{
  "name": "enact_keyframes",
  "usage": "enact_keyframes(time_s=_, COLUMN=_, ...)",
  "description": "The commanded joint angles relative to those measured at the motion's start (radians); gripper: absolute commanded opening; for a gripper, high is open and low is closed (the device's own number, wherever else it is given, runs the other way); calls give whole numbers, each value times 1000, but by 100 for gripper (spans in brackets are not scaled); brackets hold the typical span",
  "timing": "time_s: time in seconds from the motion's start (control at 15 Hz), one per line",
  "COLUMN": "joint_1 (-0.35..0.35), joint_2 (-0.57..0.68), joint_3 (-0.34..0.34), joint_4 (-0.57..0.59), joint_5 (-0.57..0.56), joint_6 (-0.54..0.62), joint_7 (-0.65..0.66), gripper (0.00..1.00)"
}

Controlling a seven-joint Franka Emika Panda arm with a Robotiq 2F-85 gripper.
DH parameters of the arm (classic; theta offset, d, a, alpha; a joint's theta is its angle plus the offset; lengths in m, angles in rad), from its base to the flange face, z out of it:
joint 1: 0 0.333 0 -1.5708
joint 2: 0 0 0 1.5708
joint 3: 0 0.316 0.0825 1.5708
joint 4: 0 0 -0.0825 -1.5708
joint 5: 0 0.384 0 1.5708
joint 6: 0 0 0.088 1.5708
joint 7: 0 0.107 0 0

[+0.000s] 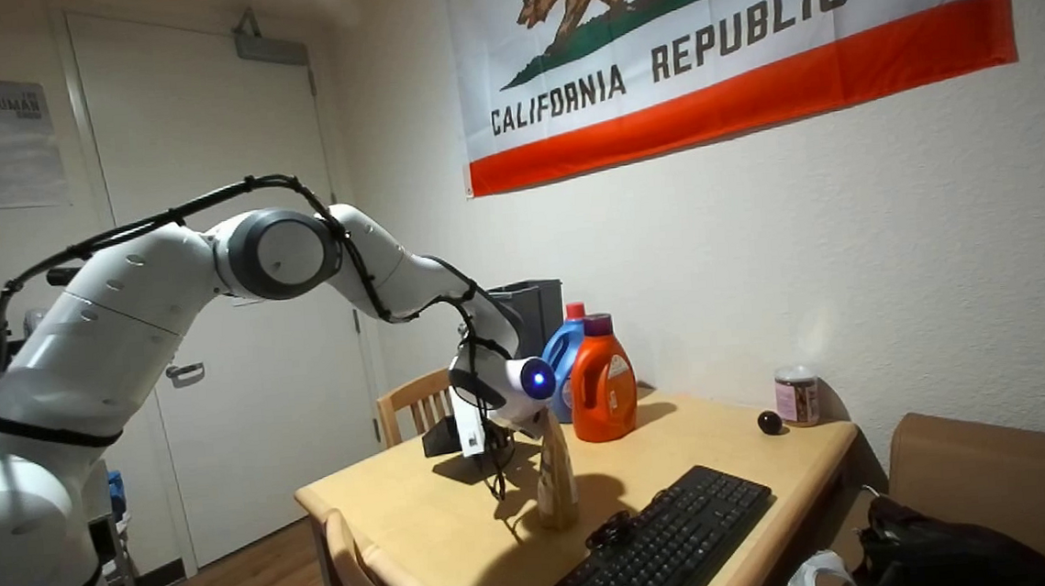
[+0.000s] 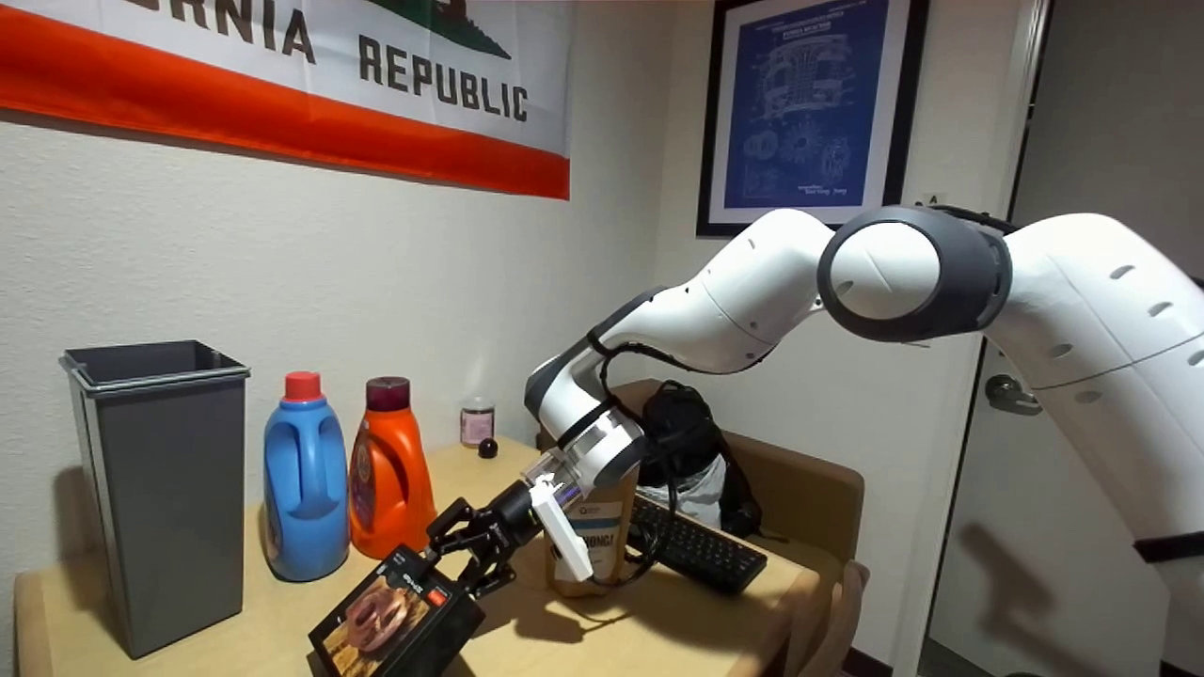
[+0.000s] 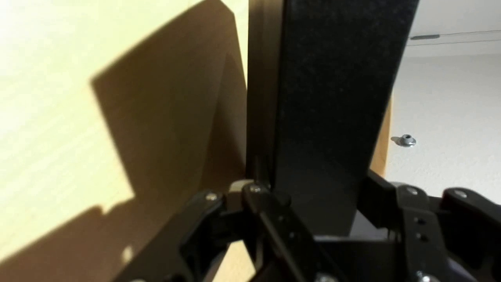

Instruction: Make the black box lay on its back

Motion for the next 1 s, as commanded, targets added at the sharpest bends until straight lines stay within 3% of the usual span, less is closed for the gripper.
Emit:
enact_keyframes(time_s=0.0, joint_1=40, joint_2=-16, joint_3=-29, joint_4=12, joint_5=-80, joint_6=78, joint_7=67, gripper=26)
enact_keyframes(time_s=0.4, joint_1=0, joint_2=-6, joint_3=5, joint_4=42, joint_5=-95, joint_6=42, joint_7=91, gripper=26)
enact_keyframes(time_s=0.93, joint_1=17, joint_2=-4, joint_3=-11, joint_4=38, joint_5=-124, joint_6=88, joint_7=96, gripper=26)
